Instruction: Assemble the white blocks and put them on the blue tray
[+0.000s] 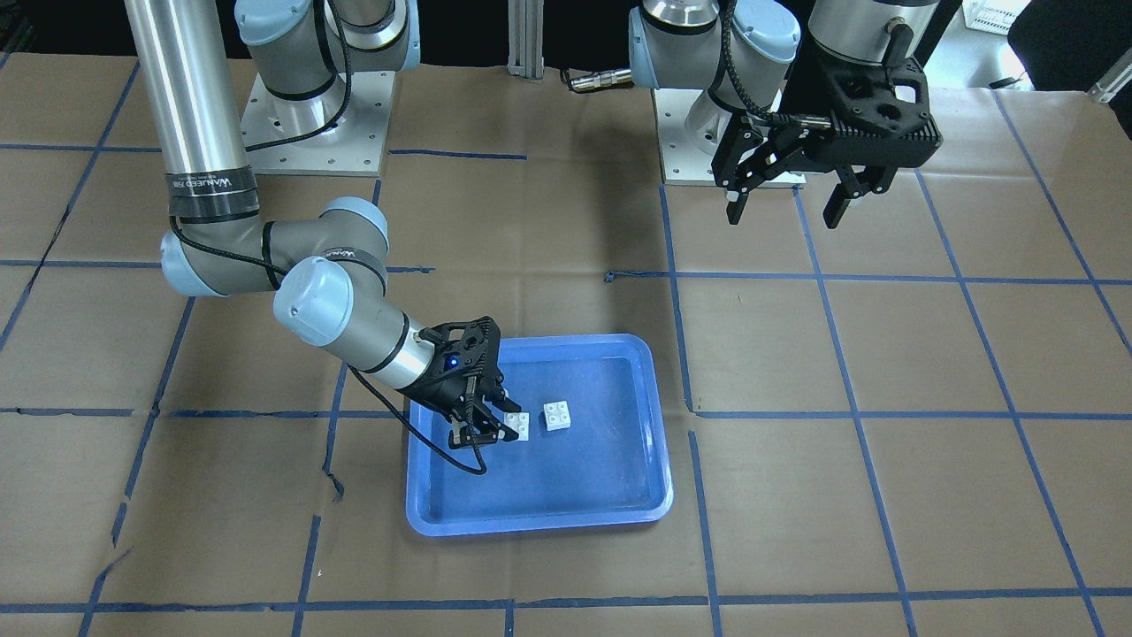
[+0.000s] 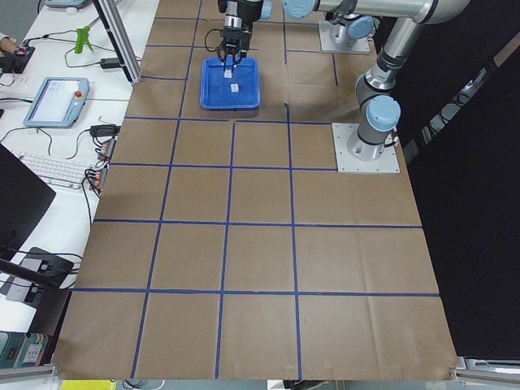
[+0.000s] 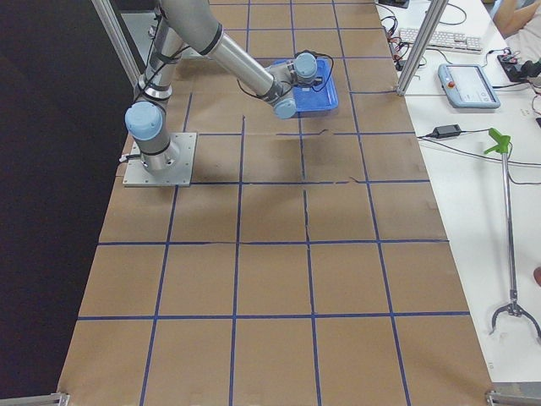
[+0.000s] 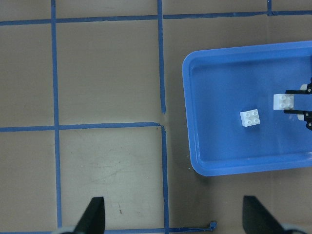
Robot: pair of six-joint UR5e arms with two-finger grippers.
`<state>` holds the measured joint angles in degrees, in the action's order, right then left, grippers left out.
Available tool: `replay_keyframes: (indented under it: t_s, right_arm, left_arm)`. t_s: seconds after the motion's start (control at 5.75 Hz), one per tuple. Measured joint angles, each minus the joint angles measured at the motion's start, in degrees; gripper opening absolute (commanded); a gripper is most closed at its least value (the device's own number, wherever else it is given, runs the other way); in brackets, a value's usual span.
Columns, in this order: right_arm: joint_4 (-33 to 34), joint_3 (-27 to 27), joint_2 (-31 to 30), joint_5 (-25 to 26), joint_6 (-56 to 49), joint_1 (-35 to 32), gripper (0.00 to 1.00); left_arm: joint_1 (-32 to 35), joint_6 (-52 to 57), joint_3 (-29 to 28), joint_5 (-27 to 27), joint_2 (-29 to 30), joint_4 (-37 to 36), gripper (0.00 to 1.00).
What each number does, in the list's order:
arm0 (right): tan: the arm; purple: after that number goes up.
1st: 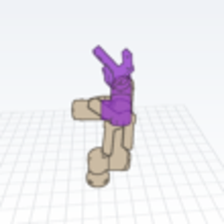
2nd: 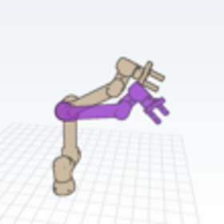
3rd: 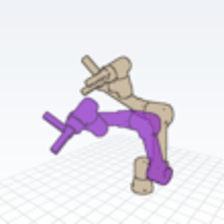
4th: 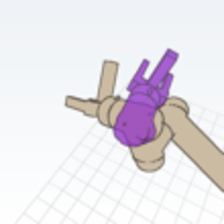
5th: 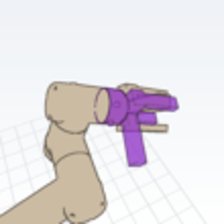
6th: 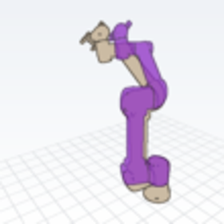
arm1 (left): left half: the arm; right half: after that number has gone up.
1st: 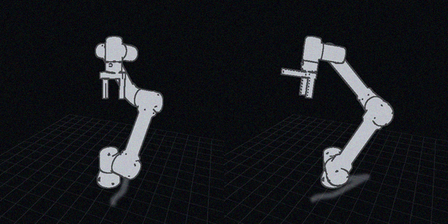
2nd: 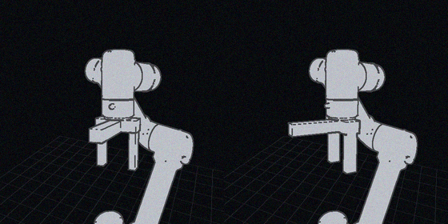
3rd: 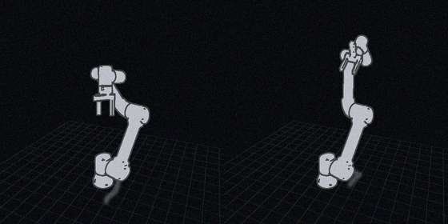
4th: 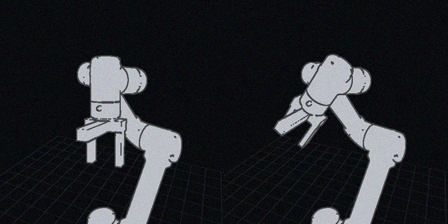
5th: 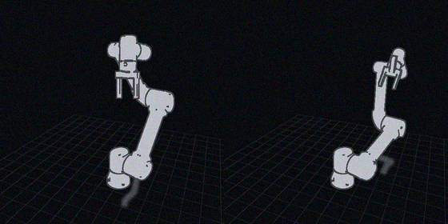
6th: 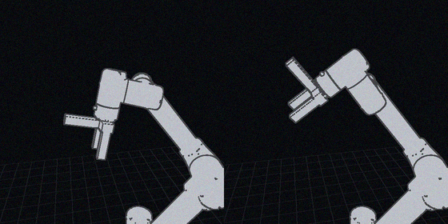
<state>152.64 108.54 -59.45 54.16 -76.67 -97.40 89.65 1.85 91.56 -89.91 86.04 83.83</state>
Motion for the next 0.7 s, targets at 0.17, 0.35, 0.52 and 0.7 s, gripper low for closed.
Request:
replay_keyframes:
  t_s: [0.17,0.35,0.52,0.7]
  right_arm:
    - [0.2,0.2,0.2,0.0,0.0,-0.8,0.23]
    - [0.6,0.2,0.8,0.0,-0.1,-1.1,0.23]
    - [1.2,0.2,1.5,0.0,0.0,-1.2,0.23]
    - [1.6,0.2,1.8,0.0,0.0,-1.3,0.23]
  left_arm:
    - [0.0,0.0,0.0,0.0,0.0,0.0,1.0]
    - [0.0,0.0,0.0,0.0,0.0,0.0,1.0]
    - [0.0,0.0,0.0,0.0,0.0,0.0,1.0]
    - [0.0,0.0,0.0,0.0,0.0,0.0,1.0]
